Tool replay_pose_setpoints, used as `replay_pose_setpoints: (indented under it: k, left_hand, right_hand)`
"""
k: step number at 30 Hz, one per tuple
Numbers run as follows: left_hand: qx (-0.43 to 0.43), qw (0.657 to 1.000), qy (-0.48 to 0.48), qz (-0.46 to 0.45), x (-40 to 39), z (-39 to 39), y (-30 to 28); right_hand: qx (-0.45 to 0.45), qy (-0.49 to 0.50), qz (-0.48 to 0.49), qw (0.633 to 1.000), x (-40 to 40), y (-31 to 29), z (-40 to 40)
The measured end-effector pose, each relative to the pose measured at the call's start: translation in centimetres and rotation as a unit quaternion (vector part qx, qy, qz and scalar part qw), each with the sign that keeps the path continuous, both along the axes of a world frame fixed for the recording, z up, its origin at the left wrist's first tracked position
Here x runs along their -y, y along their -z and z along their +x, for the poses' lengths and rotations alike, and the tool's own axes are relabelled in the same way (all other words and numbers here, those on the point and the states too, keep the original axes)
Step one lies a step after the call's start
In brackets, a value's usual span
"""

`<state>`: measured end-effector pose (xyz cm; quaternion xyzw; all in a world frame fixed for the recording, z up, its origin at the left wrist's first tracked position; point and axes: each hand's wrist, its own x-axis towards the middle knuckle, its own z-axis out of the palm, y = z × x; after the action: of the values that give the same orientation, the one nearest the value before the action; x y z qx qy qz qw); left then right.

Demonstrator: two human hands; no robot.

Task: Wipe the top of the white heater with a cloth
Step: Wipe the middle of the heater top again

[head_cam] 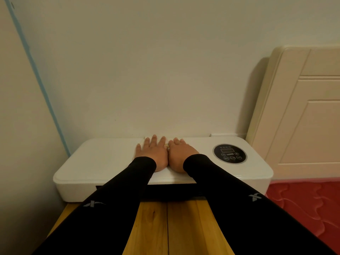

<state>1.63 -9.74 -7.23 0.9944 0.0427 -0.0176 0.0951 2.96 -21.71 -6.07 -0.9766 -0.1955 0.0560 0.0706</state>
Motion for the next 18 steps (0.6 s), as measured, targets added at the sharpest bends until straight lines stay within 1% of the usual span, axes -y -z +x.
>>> replay_pose_setpoints:
  k: [9, 18]
  left_hand:
    - [-0.009, 1.000, -0.001, -0.012, 0.8, -2.5, -0.3]
    - [-0.025, 1.000, 0.000, -0.002, 1.8, -4.8, -0.3]
  right_hand:
    - [-0.010, 0.001, -0.002, 1.000, 0.8, -0.2, -2.3]
    - [-0.009, 0.000, -0.015, 1.000, 1.9, -0.1, -4.8]
